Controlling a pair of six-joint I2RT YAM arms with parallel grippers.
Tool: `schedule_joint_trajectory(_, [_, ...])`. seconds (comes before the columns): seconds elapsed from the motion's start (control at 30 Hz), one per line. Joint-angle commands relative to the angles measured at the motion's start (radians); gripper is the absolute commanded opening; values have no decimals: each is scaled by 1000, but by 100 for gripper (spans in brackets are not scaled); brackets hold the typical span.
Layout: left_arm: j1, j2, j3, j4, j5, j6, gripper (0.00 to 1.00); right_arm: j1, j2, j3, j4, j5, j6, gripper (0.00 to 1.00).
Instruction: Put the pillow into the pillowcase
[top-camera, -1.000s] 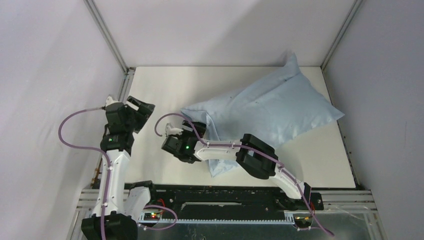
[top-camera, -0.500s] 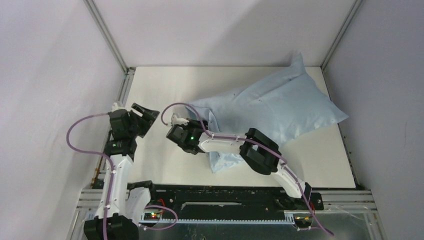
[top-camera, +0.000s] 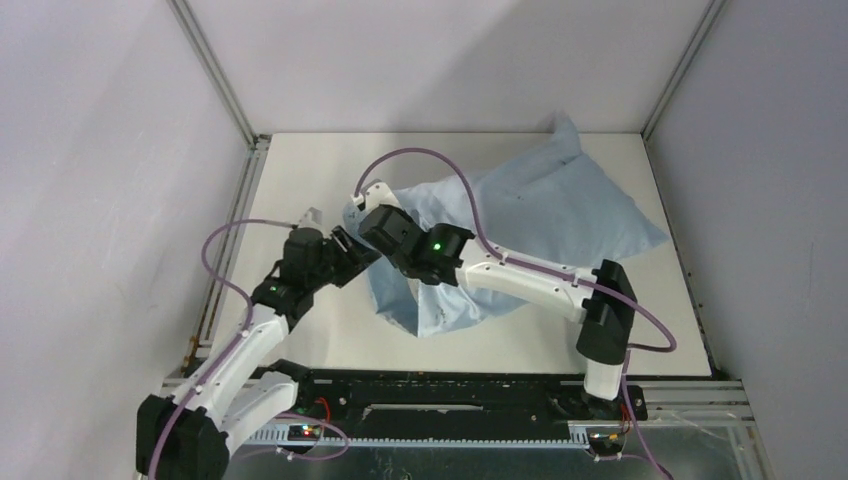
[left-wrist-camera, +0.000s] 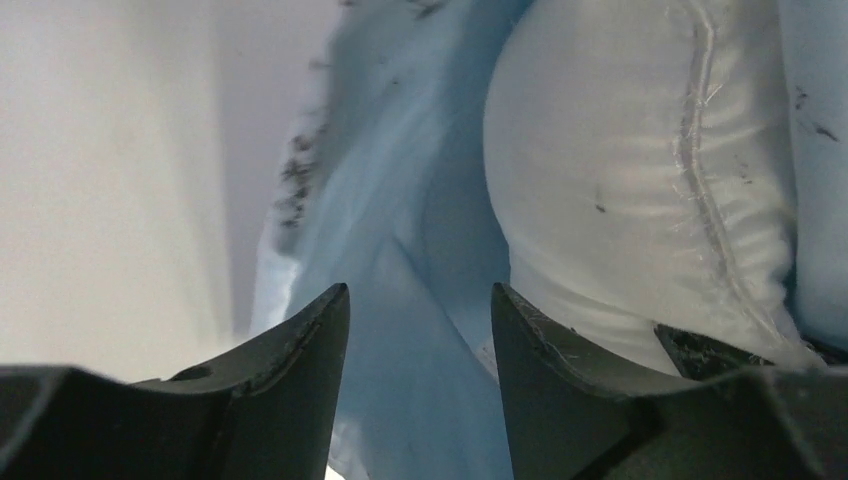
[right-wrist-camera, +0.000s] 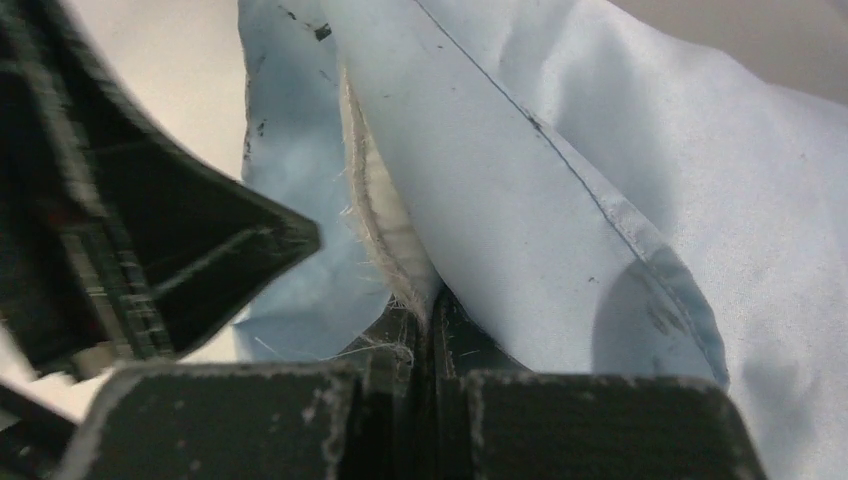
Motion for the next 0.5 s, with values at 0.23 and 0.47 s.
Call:
schedule_joint_trajectory(0.23, [-296,107,-27,78,-352,-23,55,-27,-254,-245,220,-248,208,0])
schedule_joint_trajectory(0.47, [-440,243,-42,152,-510,12,62,-31,-337,-348,283,-306,266,0])
